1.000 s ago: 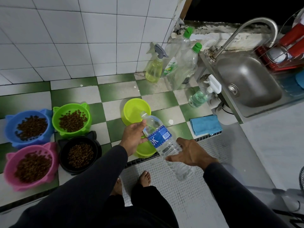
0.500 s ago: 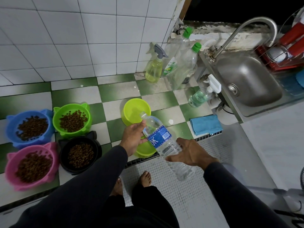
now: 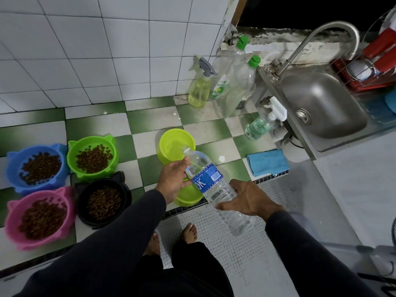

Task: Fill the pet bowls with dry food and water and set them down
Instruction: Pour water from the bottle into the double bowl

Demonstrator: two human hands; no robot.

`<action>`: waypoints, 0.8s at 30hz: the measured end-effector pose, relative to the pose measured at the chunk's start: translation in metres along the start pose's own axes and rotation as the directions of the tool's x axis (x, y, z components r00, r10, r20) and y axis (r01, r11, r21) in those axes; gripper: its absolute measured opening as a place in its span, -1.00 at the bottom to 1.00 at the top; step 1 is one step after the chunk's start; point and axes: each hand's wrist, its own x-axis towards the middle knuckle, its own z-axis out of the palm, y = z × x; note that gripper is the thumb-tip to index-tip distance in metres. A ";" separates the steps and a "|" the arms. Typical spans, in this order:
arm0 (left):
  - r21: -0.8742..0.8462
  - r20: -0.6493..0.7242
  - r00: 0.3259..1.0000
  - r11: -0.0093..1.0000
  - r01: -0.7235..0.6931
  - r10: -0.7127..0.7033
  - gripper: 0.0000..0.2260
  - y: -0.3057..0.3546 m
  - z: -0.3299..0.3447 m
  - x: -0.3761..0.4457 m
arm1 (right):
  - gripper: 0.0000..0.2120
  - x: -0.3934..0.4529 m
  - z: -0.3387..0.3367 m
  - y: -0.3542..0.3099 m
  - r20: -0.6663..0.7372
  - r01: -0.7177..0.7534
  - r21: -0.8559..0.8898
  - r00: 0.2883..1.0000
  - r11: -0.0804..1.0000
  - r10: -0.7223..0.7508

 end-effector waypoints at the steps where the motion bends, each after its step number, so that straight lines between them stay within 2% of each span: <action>1: 0.003 0.001 1.000 1.000 -0.001 0.001 -0.67 0.000 0.000 0.000 | -0.35 0.000 0.000 0.000 -0.001 -0.001 -0.003 1.000 1.000 0.001; 8: 0.007 -0.010 1.000 1.000 0.001 -0.001 -0.60 0.002 0.000 -0.002 | -0.34 0.001 0.001 0.001 -0.002 0.014 -0.012 1.000 1.000 -0.014; 14: 0.006 -0.010 1.000 1.000 -0.001 0.001 -0.64 0.003 0.001 -0.003 | -0.31 0.004 0.002 0.002 -0.005 0.015 -0.037 1.000 0.999 -0.015; 19: 0.013 -0.020 1.000 1.000 -0.003 0.004 -0.62 0.005 0.001 -0.004 | -0.28 0.004 0.003 0.004 -0.002 0.015 -0.017 1.000 1.000 -0.015; 24: 0.005 -0.004 0.999 0.999 -0.049 0.049 -0.69 0.013 0.005 -0.010 | -0.31 0.004 0.005 0.004 -0.022 0.004 0.032 1.000 0.999 -0.004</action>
